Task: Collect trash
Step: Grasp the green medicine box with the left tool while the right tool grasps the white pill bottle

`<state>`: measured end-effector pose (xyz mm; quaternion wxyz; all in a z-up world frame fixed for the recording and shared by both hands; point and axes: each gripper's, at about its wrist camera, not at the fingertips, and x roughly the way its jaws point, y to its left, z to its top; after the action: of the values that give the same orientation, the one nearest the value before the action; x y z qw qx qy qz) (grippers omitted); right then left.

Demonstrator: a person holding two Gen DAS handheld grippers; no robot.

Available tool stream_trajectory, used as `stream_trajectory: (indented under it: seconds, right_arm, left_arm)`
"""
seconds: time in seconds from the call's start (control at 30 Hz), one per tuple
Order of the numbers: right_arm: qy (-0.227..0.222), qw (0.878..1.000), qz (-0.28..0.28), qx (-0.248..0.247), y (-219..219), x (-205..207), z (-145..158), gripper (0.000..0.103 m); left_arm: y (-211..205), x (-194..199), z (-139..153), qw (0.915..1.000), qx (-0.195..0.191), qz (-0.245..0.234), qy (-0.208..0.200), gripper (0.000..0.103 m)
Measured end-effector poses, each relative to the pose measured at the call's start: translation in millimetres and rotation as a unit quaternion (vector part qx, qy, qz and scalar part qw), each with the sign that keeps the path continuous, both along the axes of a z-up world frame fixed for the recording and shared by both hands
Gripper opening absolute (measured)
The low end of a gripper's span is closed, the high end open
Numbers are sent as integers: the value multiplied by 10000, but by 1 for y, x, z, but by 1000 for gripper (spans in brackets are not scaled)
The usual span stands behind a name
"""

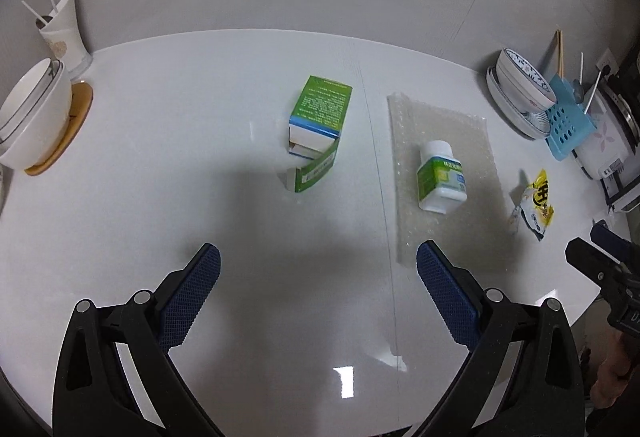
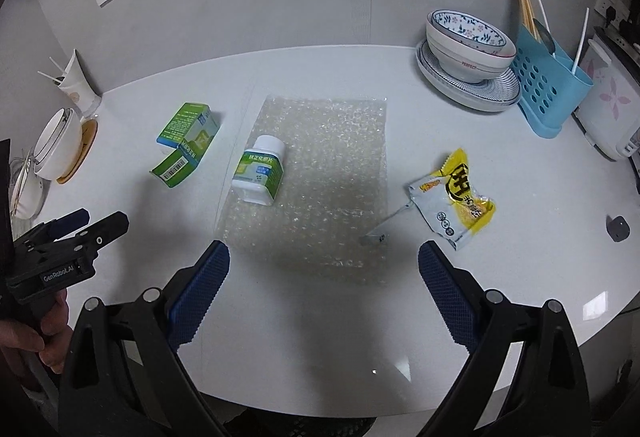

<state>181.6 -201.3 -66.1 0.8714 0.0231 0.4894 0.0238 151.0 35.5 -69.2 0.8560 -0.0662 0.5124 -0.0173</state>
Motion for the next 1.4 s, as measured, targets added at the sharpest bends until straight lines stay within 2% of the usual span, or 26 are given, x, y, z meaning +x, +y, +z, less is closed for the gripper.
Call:
stream_trajectory:
  seconds: [0.23,0.47,0.73,0.87,0.93,1.03,1.07,1.13,1.17,1.4]
  right_arm:
    - [196,9997,75,-111,28,38,-14,91]
    - [551,9982,-229,15,38,79,-27,90]
    - [1022,9943,-320,8,47,114,-51,80]
    - [1227,9918,-350,-60,56,126,-63,71]
    - [1319,9904,-405,-82,58,131,-68,67]
    - [1434,9885,-467,-80,60,135,-75,61]
    - [1485,9877,-486,-90,61,136,-78,57]
    - [1596,9859,-506,-38,63,137,-82,46]
    - [1618,9855,-508,-25,64,136,-84,40]
    - [1432,9883,-529,61,62,128,-73,40]
  left_arm:
    - [18,53,-14,9999,-54,121,72,96]
    - [11,99,-31,9999,38,-16,111,96]
    - [1,131,-58,9992,200,-170,300,94]
    - [-5,139,-69,9985,244,-283,398,84]
    - [-4,142,-72,9983,258,-284,437,73]
    - [-1,145,-71,9986,239,-181,430,62]
    - [0,145,-71,9987,236,-166,428,59]
    - [-1,145,-71,9984,270,-184,463,46]
    - [-1,146,-70,9983,285,-192,462,46]
    - [-1,127,-53,9985,379,-143,364,45]
